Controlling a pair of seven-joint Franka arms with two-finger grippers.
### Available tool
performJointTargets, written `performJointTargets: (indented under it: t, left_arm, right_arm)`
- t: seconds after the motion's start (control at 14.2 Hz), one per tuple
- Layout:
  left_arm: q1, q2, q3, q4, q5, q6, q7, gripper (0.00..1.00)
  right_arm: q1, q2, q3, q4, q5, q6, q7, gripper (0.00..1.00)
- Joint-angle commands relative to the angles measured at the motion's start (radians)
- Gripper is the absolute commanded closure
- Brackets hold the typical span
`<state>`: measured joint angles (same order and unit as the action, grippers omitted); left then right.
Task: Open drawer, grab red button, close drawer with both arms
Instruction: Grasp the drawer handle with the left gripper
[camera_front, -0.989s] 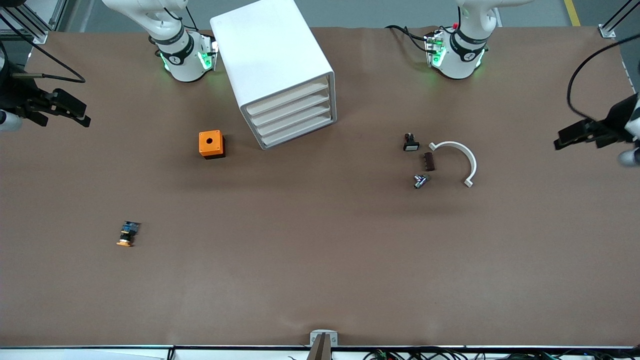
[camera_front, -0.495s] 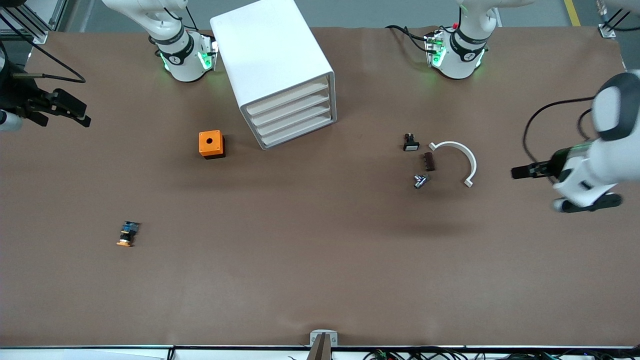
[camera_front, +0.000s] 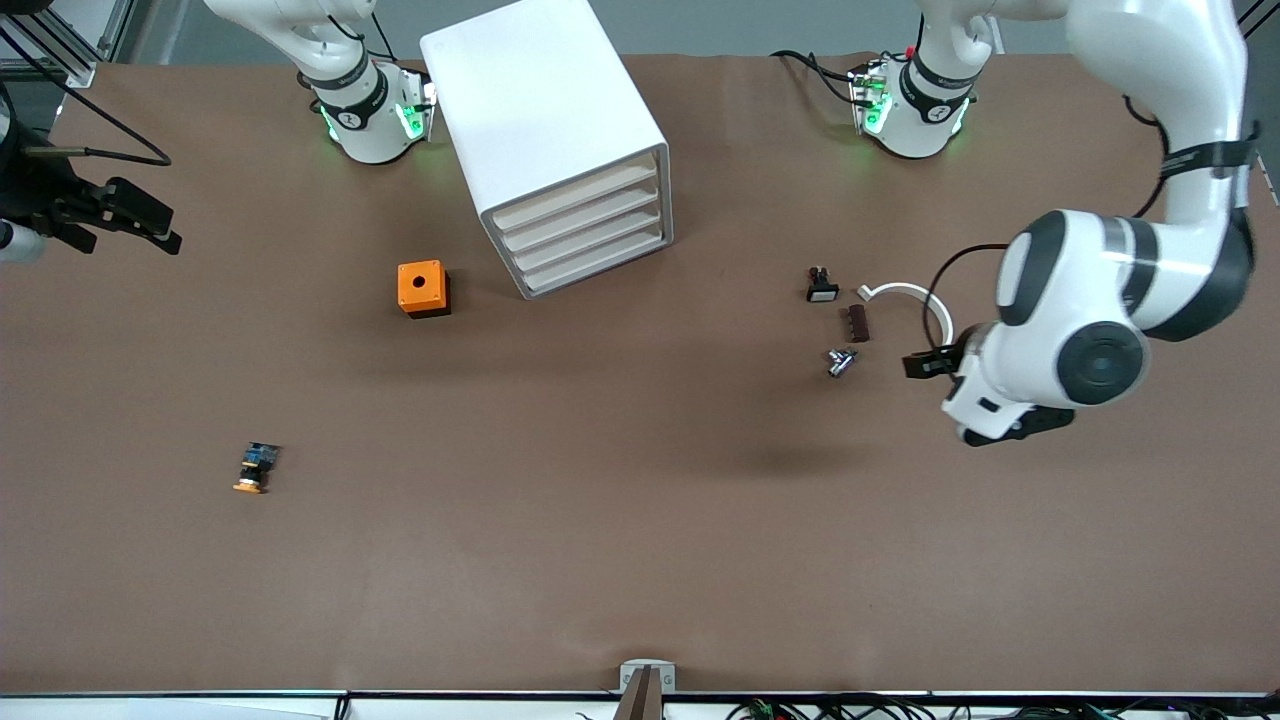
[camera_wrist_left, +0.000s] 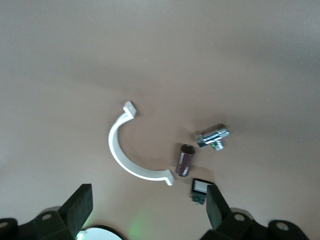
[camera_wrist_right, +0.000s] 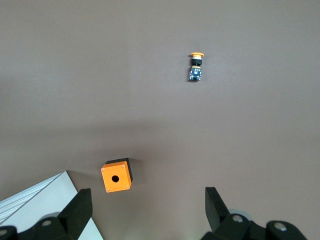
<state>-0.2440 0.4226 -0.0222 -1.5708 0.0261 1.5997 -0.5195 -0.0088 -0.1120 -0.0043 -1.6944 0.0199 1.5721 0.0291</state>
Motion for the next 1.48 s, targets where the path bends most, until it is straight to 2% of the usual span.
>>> performJointTargets:
  t: [0.0, 0.14, 0.35, 0.64, 0.85, 1.41]
  left_arm:
    - [-0.064, 0.022, 0.004, 0.029, 0.008, -0.024, -0.112, 0.00]
    - [-0.112, 0.074, 0.004, 0.116, -0.035, -0.100, -0.233, 0.00]
    - [-0.156, 0.157, 0.004, 0.228, -0.202, -0.176, -0.474, 0.00]
    - [-0.190, 0.206, 0.004, 0.245, -0.424, -0.175, -0.704, 0.00]
    - [-0.193, 0.251, 0.002, 0.256, -0.628, -0.175, -1.059, 0.00]
    - [-0.304, 0.381, 0.001, 0.258, -0.938, -0.175, -1.575, 0.01]
  right_arm:
    - [0.003, -0.024, -0.002, -0.019, 0.006, 0.011, -0.011, 0.00]
    - [0.003, -0.024, -0.003, -0.019, 0.005, 0.011, -0.012, 0.00]
    - [0.003, -0.026, -0.002, -0.019, 0.005, 0.019, -0.012, 0.00]
    - [0.004, -0.026, -0.002, -0.019, 0.005, 0.022, -0.012, 0.00]
    - [0.004, -0.026, -0.002, -0.019, 0.005, 0.025, -0.012, 0.00]
    - [0.003, -0.026, -0.002, -0.019, 0.005, 0.026, -0.012, 0.00]
